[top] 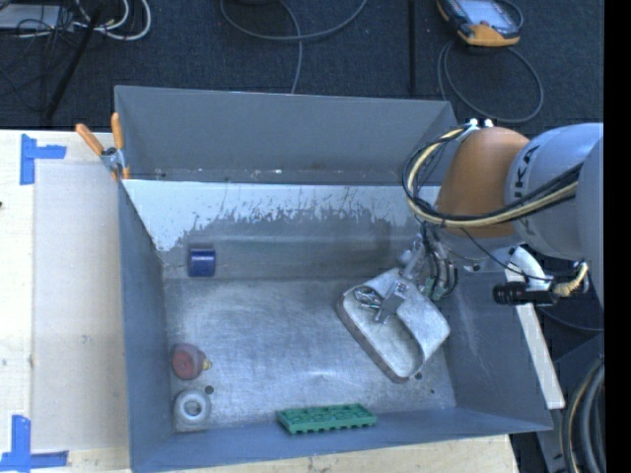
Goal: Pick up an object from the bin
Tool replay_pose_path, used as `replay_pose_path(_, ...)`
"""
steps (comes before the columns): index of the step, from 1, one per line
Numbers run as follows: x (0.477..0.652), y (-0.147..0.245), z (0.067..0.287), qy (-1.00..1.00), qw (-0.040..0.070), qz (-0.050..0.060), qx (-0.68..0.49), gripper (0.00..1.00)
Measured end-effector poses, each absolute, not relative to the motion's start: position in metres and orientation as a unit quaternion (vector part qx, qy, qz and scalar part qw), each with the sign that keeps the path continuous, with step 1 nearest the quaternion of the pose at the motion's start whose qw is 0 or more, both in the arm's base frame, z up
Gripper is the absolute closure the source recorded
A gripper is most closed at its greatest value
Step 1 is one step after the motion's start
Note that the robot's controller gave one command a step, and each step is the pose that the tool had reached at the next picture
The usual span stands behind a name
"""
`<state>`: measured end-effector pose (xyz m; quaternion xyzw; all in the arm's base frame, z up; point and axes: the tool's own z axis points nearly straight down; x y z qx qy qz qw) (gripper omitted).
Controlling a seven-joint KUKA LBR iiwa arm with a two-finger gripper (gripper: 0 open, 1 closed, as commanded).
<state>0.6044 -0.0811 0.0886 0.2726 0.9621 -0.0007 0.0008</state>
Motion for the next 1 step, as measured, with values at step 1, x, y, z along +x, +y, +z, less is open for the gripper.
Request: replay_pose_path(1, 0.6062, -0.0812, 0.1673, 0.963, 0.004, 0.001, 0.271, 1.0)
